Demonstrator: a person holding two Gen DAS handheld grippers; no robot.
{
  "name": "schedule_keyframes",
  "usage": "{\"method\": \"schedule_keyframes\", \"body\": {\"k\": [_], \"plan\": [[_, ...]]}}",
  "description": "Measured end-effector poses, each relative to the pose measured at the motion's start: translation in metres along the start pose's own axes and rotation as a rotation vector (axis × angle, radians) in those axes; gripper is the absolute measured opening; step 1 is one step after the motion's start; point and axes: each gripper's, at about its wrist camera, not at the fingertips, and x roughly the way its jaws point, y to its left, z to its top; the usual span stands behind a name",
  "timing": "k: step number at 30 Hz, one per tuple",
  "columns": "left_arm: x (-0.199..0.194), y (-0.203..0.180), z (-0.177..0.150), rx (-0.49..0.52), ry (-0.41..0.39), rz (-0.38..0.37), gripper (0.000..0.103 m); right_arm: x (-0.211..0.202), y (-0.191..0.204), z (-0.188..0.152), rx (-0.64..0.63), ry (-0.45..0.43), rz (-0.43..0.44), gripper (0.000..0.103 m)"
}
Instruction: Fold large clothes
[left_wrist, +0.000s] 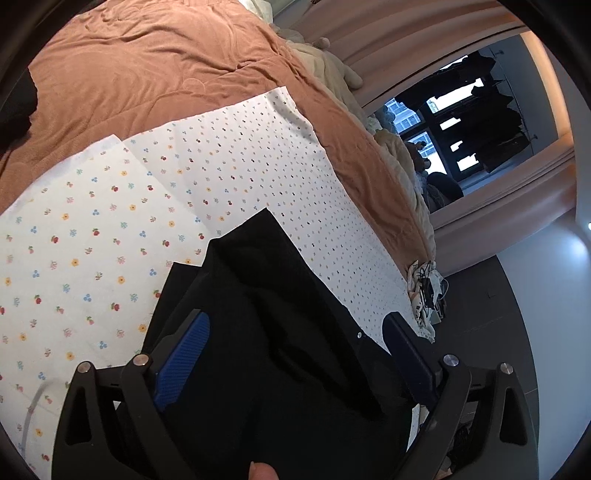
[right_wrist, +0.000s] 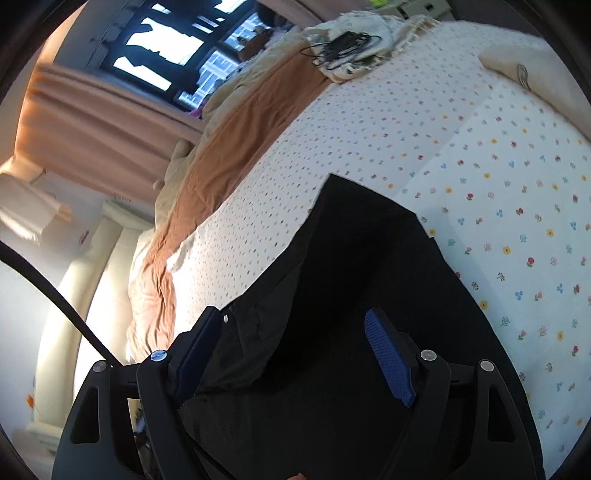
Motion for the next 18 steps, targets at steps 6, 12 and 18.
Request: {"method": "schedule_keyframes", "body": {"k": [6, 12, 18], "plan": [[-0.045, -0.003, -0.009, 0.076, -0.074, 0.05, 0.096, -0.004, 0.037, -0.028, -0.177, 0.054, -0.055, 0.079], [-0.074, 0.009, -0.025, 0.166, -0.103, 0.097, 0.096, -0.013, 0.069, -0.058, -0.318, 0.131, -0.069, 0.079], [-0.096, 0.037, -0.049, 0.18, -0.081, 0.124, 0.096, -0.029, 0.091, -0.095, -0.432, 0.177, -0.07, 0.079]]}}
